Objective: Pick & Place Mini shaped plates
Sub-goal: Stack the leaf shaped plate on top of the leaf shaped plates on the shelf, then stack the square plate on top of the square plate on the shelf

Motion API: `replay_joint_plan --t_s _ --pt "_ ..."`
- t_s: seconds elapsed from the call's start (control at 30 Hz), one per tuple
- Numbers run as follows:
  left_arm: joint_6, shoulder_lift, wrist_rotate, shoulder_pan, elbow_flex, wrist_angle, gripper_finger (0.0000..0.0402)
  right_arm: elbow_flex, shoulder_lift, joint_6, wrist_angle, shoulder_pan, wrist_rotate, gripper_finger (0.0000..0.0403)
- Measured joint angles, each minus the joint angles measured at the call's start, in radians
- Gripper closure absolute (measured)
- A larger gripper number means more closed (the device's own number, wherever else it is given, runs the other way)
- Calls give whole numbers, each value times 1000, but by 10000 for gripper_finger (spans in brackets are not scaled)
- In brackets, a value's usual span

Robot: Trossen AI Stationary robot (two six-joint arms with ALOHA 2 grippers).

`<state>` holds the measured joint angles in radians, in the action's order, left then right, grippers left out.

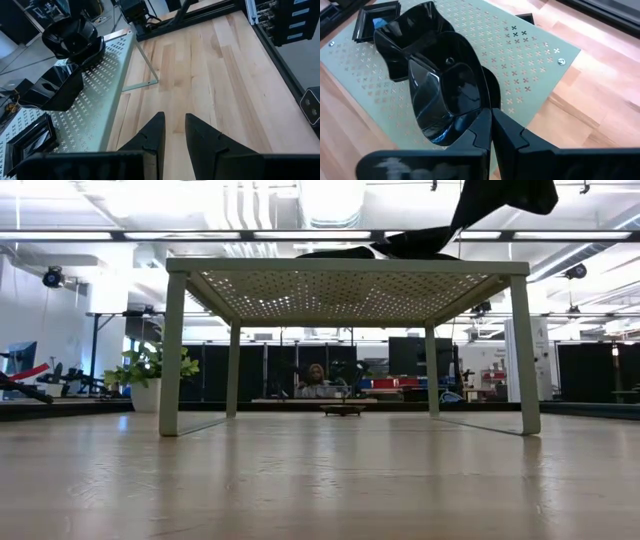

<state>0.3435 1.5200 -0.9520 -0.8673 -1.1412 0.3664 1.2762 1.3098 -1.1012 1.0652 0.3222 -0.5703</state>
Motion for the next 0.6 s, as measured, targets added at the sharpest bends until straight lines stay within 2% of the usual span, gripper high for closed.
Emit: replay_joint_plan --t_s 0.33,0.6 --pt "0 0 0 0 0 0 331 -1 0 15 -1 0 3 389" --pt "1 0 0 0 0 0 331 -1 1 20 -4 0 3 340"
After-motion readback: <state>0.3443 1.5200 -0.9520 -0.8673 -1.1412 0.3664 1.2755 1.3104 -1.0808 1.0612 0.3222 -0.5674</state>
